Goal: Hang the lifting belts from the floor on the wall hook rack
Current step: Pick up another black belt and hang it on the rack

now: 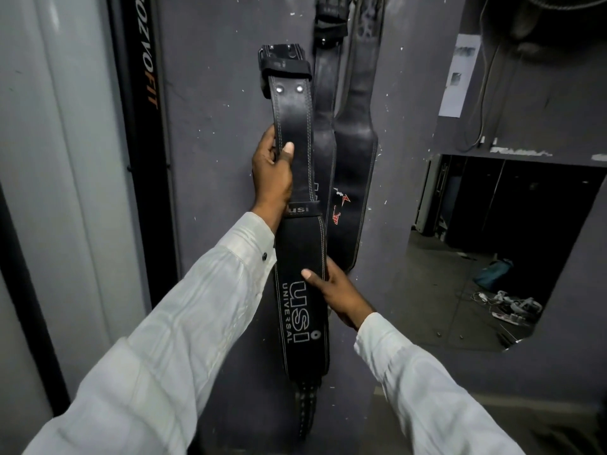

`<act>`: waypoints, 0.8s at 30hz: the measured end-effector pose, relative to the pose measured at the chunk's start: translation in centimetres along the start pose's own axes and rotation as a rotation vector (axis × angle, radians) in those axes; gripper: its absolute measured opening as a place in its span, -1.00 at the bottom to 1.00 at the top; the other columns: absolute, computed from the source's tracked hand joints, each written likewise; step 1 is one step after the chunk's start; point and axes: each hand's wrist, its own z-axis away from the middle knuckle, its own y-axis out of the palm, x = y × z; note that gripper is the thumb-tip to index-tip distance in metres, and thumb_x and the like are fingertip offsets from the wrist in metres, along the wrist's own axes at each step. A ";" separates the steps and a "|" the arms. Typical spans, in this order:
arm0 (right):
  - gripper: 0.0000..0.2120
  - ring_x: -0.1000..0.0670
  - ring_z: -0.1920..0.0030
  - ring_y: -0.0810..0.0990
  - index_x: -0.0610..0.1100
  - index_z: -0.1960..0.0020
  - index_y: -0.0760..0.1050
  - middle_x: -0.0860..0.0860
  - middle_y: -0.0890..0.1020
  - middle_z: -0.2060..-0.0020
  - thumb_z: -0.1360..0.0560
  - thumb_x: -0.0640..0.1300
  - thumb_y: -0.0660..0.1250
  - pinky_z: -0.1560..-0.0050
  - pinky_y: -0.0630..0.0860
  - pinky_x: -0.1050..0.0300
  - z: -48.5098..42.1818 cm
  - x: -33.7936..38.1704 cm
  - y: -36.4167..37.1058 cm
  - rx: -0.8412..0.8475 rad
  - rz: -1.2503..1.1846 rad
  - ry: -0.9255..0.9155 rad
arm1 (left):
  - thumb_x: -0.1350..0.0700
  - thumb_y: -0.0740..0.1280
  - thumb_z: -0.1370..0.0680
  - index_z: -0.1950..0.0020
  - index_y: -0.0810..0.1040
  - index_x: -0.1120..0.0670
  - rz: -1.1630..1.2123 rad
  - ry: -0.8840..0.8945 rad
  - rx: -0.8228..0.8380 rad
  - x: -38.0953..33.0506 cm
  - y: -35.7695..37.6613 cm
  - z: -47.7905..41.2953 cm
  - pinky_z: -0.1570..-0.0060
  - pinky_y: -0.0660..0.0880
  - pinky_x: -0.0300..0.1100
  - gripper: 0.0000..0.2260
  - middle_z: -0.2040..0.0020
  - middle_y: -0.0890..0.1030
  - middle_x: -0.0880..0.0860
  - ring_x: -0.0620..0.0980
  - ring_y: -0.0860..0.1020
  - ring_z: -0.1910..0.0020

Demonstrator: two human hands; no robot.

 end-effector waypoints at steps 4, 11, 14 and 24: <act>-0.62 0.07 -0.18 0.66 0.14 -0.24 0.49 0.10 0.69 -0.15 -0.46 0.17 0.42 -0.32 0.54 -0.13 0.6 -0.7 1.0 -0.137 0.091 -0.090 | 0.28 0.27 -0.56 -0.43 0.43 0.18 -0.017 0.022 0.044 -0.9 0.3 -0.1 -0.41 0.41 0.10 -0.58 -0.33 0.57 0.17 0.10 0.54 -0.33; -0.62 -0.03 -0.18 0.68 0.01 -0.33 0.48 -0.03 0.69 -0.18 -0.53 -0.06 0.44 -0.30 0.55 -0.16 2.0 -2.5 0.8 -0.001 -0.012 0.044 | 0.31 0.26 -0.56 -0.46 0.39 0.23 0.004 0.006 0.040 -1.6 0.0 -0.6 -0.44 0.38 0.08 -0.56 -0.36 0.54 0.19 0.12 0.51 -0.37; -0.69 -0.07 -0.14 0.70 0.03 -0.25 0.52 -0.05 0.71 -0.14 -0.53 -0.11 0.45 -0.28 0.57 -0.18 2.7 -2.3 1.3 -0.044 -0.042 0.028 | 0.32 0.25 -0.57 -0.46 0.38 0.24 0.000 0.001 0.040 -2.2 -0.2 -0.7 -0.44 0.37 0.09 -0.56 -0.37 0.54 0.20 0.12 0.50 -0.38; -0.65 -0.08 -0.19 0.68 -0.09 -0.28 0.53 -0.08 0.69 -0.18 -0.51 -0.14 0.47 -0.32 0.55 -0.10 4.5 -3.1 0.7 0.207 0.016 0.202 | 0.33 0.22 -0.59 -0.38 0.45 0.14 0.092 -0.134 0.145 -3.6 -0.8 -0.6 -0.35 0.44 0.20 -0.64 -0.32 0.57 0.21 0.18 0.54 -0.32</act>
